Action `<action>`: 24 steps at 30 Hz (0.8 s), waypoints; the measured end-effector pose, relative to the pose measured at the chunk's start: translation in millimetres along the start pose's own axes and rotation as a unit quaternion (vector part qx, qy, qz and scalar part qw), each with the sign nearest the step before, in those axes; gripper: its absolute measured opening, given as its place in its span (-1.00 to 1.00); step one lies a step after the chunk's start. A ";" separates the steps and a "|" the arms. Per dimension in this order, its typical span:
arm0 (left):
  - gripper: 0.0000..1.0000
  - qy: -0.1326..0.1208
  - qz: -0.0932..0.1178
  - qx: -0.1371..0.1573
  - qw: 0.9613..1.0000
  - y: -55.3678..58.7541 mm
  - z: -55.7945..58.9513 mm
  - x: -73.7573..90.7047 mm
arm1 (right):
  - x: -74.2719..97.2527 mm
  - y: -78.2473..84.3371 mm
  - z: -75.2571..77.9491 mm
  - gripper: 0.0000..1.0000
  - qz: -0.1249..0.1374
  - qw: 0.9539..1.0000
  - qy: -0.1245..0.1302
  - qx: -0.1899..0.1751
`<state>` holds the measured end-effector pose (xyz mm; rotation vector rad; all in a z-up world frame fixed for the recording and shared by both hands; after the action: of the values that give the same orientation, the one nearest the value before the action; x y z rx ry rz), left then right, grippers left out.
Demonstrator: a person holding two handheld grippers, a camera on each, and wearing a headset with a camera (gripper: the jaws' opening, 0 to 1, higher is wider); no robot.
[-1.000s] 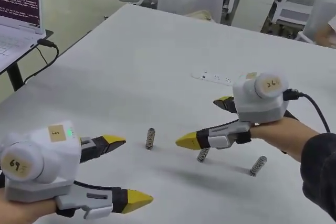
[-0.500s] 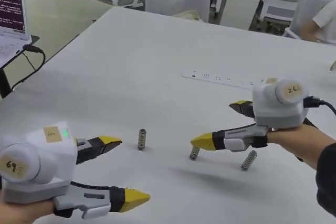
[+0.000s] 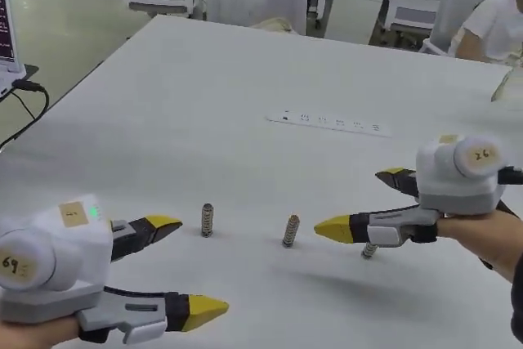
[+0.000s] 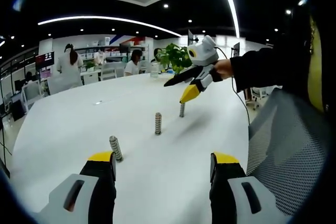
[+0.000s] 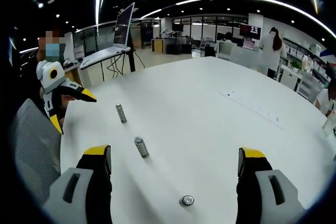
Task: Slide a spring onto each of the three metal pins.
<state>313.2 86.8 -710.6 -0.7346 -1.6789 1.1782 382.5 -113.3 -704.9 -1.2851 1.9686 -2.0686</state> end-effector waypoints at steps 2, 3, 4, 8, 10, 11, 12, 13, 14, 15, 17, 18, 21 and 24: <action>0.39 0.000 -0.001 0.000 1.000 0.3 0.0 0.0 | 4.7 5.0 1.6 0.99 0.001 1.000 0.004 -0.004; 0.39 0.000 0.000 0.000 1.000 0.1 0.2 -0.1 | 6.9 6.9 2.2 0.99 0.001 1.000 0.006 -0.005; 0.39 0.000 0.000 0.000 1.000 -0.3 0.4 -0.3 | 9.7 8.6 2.9 0.99 0.002 1.000 0.009 -0.006; 0.39 0.000 0.000 0.000 1.000 -1.1 1.2 -0.8 | 18.2 15.6 3.4 0.99 0.005 1.000 0.015 -0.010; 0.40 0.000 0.000 0.001 1.000 -1.1 1.5 -0.9 | 21.3 19.6 2.7 0.99 0.005 1.000 0.017 -0.012; 0.40 0.000 0.000 0.001 1.000 -1.2 1.6 -0.8 | 23.7 22.5 2.1 0.99 0.005 1.000 0.018 -0.013; 0.39 0.000 0.000 0.001 1.000 -1.5 1.8 -0.7 | 26.1 25.8 1.1 0.99 0.006 1.000 0.019 -0.014; 0.40 -0.001 0.000 0.002 1.000 -1.7 1.9 -0.5 | 27.3 27.9 0.5 0.99 0.006 1.000 0.020 -0.014; 0.40 -0.001 0.001 0.002 1.000 -2.1 2.0 -0.1 | 29.5 31.7 -0.2 0.99 0.005 1.000 0.021 -0.014; 0.40 -0.001 0.001 0.002 1.000 -2.3 2.0 0.0 | 30.2 32.7 -0.6 0.99 0.005 1.000 0.021 -0.014; 0.40 -0.002 0.002 0.003 1.000 -2.8 2.4 0.7 | 35.8 38.1 -4.4 0.99 0.006 1.000 0.023 -0.014; 0.40 -0.002 0.002 0.004 1.000 -2.8 2.5 0.9 | 37.4 39.9 -5.7 0.99 0.007 1.000 0.023 -0.015; 0.40 -0.002 0.004 0.008 1.000 -1.7 2.7 1.5 | 42.3 47.3 -12.7 0.99 0.010 1.000 0.022 -0.015; 0.39 -0.002 0.004 0.011 1.000 -0.6 3.3 1.8 | 44.2 54.6 -18.2 0.99 0.011 1.000 0.020 -0.017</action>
<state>309.5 86.8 -709.8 -0.7264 -1.6653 1.2028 315.5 -132.8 -724.5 -1.2311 2.0345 -2.0759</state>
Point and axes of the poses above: the centre of the closed fingertips' face, and the gripper's own axes: x roughly backward along the fingers, z roughly to its right, y roughly out of its underside, the point moved 1 cm from there along x, roughly backward along the fingers, and after that the axes turned 8 degrees about -x, right-handed, at the moved point
